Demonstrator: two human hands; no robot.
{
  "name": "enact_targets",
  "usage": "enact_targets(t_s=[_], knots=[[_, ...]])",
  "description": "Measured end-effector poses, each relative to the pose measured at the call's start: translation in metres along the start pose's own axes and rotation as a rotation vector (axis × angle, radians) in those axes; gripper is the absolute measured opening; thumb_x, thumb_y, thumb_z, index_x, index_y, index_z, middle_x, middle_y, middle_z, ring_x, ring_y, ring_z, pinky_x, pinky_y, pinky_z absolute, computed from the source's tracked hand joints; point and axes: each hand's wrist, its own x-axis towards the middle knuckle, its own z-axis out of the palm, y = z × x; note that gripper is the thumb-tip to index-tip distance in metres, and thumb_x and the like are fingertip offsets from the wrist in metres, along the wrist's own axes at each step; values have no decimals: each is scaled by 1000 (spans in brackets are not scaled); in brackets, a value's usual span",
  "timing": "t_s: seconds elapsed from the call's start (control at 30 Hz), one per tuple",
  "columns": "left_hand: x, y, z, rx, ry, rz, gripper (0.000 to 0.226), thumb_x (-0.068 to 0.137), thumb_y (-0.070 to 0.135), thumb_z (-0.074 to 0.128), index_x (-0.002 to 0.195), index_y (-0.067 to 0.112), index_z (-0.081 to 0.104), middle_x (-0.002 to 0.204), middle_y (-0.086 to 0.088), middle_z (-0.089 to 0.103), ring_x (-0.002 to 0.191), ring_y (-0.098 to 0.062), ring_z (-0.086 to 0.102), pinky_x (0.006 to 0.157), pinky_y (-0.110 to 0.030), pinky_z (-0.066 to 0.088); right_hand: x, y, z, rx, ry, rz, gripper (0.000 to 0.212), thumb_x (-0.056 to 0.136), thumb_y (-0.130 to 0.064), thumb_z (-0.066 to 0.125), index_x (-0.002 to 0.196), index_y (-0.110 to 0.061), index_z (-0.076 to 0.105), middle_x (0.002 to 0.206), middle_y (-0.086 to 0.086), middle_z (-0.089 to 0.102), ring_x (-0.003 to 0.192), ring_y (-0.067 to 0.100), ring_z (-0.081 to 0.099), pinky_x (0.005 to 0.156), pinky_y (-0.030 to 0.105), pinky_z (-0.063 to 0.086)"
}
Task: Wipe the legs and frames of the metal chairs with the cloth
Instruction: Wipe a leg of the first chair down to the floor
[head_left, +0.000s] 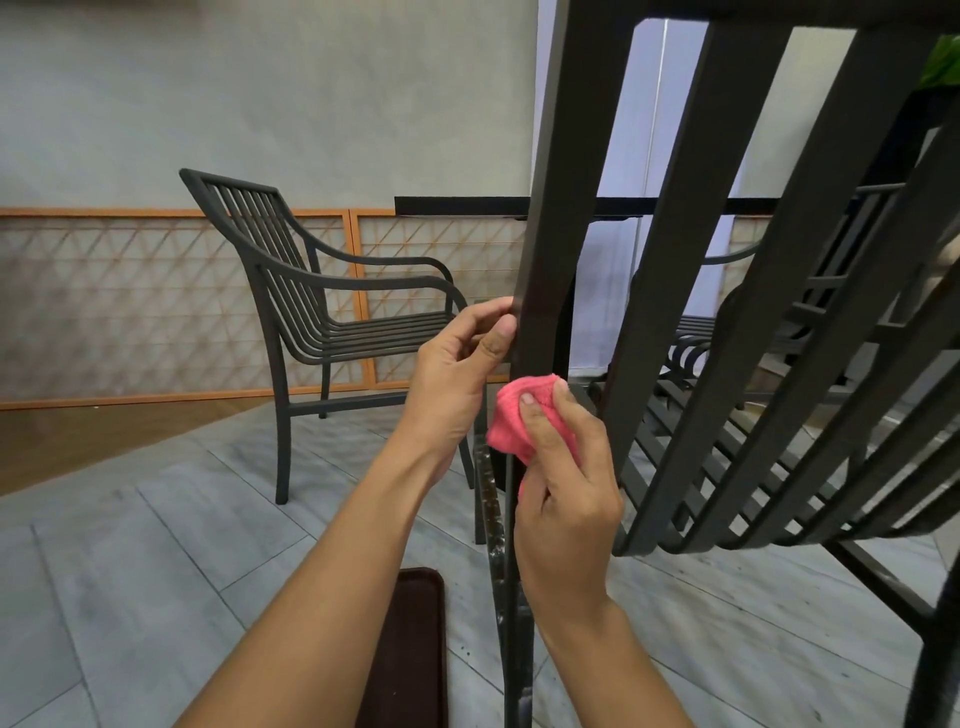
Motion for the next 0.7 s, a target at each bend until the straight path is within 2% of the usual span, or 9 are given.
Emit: enact_targets(t_s=[0.17,0.33,0.43,0.5,0.6,0.7], knots=[[0,0,0,11,-4,15,26,76,38,55,100,33,62,94,20,68,97,3,62,84,-19,51,-8,4,0,-6,-5,7,38,100,-23,35,113,-2,64,114,18,60,108,26,58,98,26,45],[-1,1,1,16,1,22,26,77,37,55,102,32,62,98,17,68,99,1,62,87,-22,51,-15,5,-2,-27,-22,17,33,98,-20,39,113,-3,63,114,18,61,105,26,59,94,30,48],[-1,0,1,31,12,17,19,84,31,55,102,32,62,96,19,68,98,3,62,84,-20,52,-17,6,-4,-35,-37,34,36,99,-20,36,112,-3,65,114,18,61,104,26,59,96,25,45],[-1,1,2,37,23,12,17,89,25,54,102,32,62,96,20,67,96,5,63,83,-18,52,-18,5,-5,-40,-58,40,35,98,-17,37,112,-2,65,114,19,61,104,28,60,94,29,47],[-3,3,2,31,34,1,18,90,24,54,103,32,62,96,21,68,95,7,62,82,-15,51,-19,5,-9,-43,-101,40,34,91,-12,41,115,-4,63,117,20,59,109,30,58,87,41,53],[-7,4,4,43,79,5,17,88,27,57,102,33,63,93,24,68,95,8,62,83,-15,51,-17,4,-16,-8,-124,41,35,91,-10,40,120,-8,60,121,18,56,114,28,55,87,42,52]])
